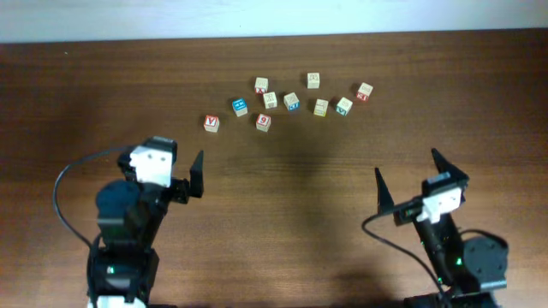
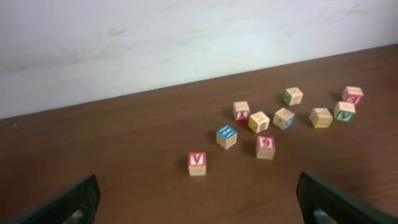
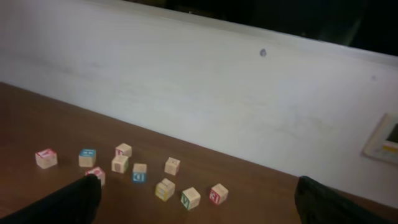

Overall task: Rotate 5 blocks
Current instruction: 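Raise both grippers and move them forward beside the block pile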

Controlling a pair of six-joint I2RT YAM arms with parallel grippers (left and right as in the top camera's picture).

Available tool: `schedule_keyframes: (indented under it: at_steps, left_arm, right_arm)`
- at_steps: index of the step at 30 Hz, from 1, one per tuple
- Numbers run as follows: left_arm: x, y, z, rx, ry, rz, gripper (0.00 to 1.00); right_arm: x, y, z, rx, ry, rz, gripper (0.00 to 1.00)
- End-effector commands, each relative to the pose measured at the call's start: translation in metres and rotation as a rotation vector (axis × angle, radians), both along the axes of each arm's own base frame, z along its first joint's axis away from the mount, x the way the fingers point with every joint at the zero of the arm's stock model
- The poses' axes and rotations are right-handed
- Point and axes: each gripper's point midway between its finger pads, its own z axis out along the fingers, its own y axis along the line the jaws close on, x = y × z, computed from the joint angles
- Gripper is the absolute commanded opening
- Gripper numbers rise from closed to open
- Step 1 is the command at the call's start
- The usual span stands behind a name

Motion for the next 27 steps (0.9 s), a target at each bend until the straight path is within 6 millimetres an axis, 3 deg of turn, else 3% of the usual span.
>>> schedule_keyframes:
  at_steps: [1,5,14,27]
  left_arm:
    - [0.012,-0.012,0.02,-0.008,-0.001,-0.073,0.99]
    - [0.025,-0.013,0.021,-0.007,0.058,-0.076,0.99]
    - [0.061,-0.021,0.012,-0.021,0.164,-0.112,0.99]
    - [0.118,-0.024,0.024,-0.024,0.355,-0.112,0.99]
  right_arm:
    - [0.008,0.012,0.022,0.006,0.028,0.062,0.99]
    - [0.022,0.017,0.025,0.001,0.106,0.088,0.99]
    - [0.061,0.034,0.014,-0.001,0.306,0.166,0.99]
    - [0.108,0.043,0.017,0.001,0.565,0.187,0.99]
